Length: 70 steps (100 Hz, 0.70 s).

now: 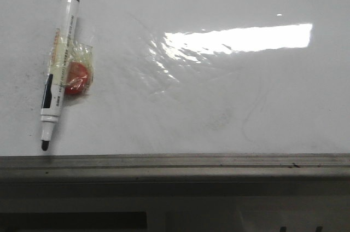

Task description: Write number 8 on whiteboard

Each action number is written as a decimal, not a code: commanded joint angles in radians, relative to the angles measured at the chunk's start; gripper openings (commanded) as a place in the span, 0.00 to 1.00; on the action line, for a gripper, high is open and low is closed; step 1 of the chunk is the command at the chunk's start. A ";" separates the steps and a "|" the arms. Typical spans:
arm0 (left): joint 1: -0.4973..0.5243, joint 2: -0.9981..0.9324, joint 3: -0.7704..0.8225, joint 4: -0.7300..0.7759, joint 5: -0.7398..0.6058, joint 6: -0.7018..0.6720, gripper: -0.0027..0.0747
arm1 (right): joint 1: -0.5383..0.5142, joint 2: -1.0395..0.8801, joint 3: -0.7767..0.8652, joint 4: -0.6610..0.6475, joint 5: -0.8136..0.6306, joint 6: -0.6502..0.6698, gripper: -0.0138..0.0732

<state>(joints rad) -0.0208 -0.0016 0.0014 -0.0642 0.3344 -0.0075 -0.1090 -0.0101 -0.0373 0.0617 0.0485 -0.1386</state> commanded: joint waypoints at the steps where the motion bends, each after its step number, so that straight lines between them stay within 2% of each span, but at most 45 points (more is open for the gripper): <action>1: 0.003 -0.031 0.032 -0.001 -0.044 -0.010 0.01 | -0.069 -0.002 0.041 -0.027 -0.133 0.056 0.08; 4: 0.003 -0.031 0.032 -0.001 -0.044 -0.010 0.01 | -0.080 -0.002 0.064 -0.044 -0.142 0.084 0.08; 10: 0.003 -0.031 0.032 -0.001 -0.044 -0.010 0.01 | -0.085 -0.002 0.059 -0.121 -0.020 0.107 0.08; 30: 0.003 -0.031 0.032 -0.001 -0.044 -0.010 0.01 | -0.085 -0.023 0.061 -0.124 0.257 0.108 0.08; 70: 0.003 -0.031 0.032 -0.001 -0.044 -0.010 0.01 | -0.085 -0.023 0.061 -0.124 0.251 0.108 0.08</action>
<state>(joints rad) -0.0208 -0.0016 0.0014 -0.0642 0.3349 -0.0078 -0.1854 -0.0101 0.0106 -0.0496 0.3243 -0.0348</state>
